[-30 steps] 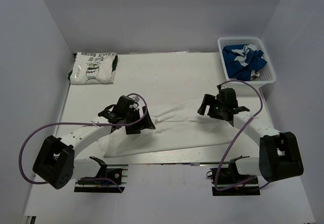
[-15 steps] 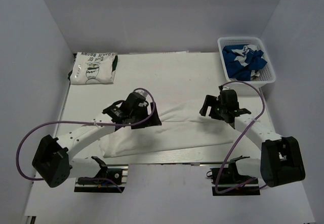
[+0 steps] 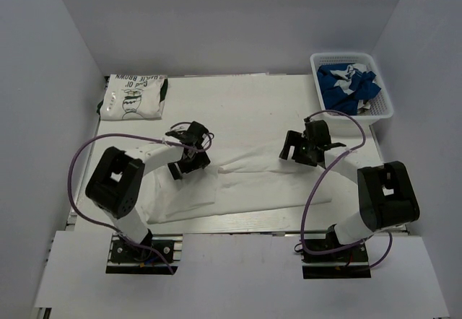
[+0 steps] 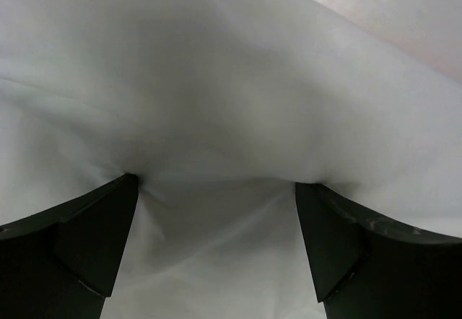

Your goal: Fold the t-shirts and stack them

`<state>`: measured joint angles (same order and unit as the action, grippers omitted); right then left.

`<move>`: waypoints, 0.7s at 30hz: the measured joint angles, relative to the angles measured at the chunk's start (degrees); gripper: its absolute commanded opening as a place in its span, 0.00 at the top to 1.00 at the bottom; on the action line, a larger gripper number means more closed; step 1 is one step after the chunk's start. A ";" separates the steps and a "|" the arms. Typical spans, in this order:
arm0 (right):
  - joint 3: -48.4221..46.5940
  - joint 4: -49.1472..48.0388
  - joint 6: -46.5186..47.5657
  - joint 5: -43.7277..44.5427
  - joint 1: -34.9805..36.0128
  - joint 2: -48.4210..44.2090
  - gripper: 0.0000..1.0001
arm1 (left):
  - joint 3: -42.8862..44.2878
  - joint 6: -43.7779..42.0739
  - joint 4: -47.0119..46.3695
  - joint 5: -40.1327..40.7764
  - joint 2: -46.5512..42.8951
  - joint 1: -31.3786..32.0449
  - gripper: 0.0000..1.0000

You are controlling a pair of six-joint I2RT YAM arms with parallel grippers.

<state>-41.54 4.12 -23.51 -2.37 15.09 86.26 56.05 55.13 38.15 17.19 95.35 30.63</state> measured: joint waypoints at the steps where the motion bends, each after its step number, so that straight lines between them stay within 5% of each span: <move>1: 0.00 -0.44 -0.11 0.00 0.13 0.02 0.10 | 1.75 -0.20 0.92 0.35 1.86 -0.44 0.00; 6: 3.91 -1.64 -0.22 -0.20 2.05 -3.54 0.10 | 17.88 -3.39 4.20 0.68 14.71 -1.51 0.00; 11: 9.33 1.40 -1.09 -4.92 9.86 -10.99 0.10 | 51.10 -9.51 6.27 2.19 36.44 -1.77 0.00; 15: 11.34 4.55 -3.54 -9.07 20.31 -14.62 0.10 | 78.75 -14.12 -2.58 -1.44 54.10 -1.81 0.00; 21: 11.65 8.57 -5.31 -14.53 32.50 -15.76 0.10 | 84.65 -14.16 -23.93 -12.20 62.31 -1.97 0.00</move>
<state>-29.89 12.69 -28.82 -16.91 47.59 70.50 140.70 40.97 14.22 4.99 157.67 28.67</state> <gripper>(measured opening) 0.897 0.995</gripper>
